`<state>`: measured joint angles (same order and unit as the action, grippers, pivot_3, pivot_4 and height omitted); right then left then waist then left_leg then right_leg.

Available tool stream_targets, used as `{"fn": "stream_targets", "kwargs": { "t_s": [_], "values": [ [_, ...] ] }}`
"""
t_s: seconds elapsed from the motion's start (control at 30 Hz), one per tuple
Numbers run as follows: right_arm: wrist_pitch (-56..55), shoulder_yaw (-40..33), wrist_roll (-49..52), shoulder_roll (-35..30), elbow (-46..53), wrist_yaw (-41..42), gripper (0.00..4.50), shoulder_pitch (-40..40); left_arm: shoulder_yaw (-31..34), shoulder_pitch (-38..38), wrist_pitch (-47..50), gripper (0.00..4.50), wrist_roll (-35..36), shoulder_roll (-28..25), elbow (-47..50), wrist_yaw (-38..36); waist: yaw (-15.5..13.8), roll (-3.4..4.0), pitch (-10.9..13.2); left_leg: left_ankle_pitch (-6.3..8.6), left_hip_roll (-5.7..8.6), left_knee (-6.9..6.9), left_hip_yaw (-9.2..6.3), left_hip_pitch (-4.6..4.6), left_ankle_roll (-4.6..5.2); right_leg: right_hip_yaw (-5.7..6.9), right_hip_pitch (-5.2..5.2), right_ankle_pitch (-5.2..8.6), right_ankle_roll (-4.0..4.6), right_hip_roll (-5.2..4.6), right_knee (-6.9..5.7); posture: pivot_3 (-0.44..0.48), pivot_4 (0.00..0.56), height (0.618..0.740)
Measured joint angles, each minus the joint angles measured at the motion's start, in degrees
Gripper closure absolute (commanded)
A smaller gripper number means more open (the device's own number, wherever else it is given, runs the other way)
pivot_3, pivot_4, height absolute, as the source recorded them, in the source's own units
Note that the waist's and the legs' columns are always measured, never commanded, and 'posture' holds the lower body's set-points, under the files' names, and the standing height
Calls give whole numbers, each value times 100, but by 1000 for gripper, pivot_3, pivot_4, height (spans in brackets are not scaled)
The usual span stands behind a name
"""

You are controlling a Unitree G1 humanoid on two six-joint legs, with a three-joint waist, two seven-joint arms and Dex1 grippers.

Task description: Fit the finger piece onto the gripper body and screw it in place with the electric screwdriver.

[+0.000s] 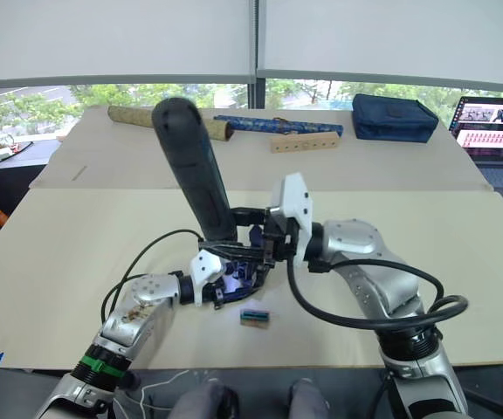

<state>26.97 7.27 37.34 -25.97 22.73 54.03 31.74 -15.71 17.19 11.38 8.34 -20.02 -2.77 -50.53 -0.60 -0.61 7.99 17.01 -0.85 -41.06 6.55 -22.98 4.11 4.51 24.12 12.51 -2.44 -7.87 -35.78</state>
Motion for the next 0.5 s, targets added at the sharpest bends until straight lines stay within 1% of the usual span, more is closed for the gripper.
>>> {"fn": "stream_targets", "kwargs": {
  "t_s": [0.13, 0.33, 0.4, 0.47, 0.5],
  "values": [
    [-26, -202, 239, -9, 69, 159, 2599, 105, -37, 25, 0, 2229, -14, 2, -32, 60, -8, 0, 0, 0, 0, -1, 0, 2, 1, 1, -5, 0, 0, -1, 1, 0, 150, 740],
    [50, -332, 573, -219, 215, 339, 2599, 104, -72, 23, -1, 2229, -39, 16, -45, 189, -10, -1, 0, 2, 1, -2, -2, 4, 4, 0, -4, -5, 8, -5, -3, 0, 150, 740],
    [124, -413, 713, -318, 289, 359, 2599, 104, -69, 6, 6, 1173, -37, 31, -43, 230, -10, -1, 0, 1, 1, -2, -2, 5, 4, 0, -4, -6, 9, -7, -3, 0, 150, 740],
    [190, -469, 863, -423, 351, 386, 2599, 105, -49, 5, 12, 295, -38, 61, -46, 354, -9, -1, 0, 1, 1, -1, -2, 5, 4, 0, -3, -6, 9, -9, -4, 0, 150, 740],
    [211, -483, 908, -488, 396, 431, 2599, 118, -42, 5, 10, 29, -38, 61, -49, 384, -8, 0, 0, 1, 1, -1, -2, 4, 4, 0, -2, -6, 9, -9, -4, 0, 150, 740]
  ]
}}
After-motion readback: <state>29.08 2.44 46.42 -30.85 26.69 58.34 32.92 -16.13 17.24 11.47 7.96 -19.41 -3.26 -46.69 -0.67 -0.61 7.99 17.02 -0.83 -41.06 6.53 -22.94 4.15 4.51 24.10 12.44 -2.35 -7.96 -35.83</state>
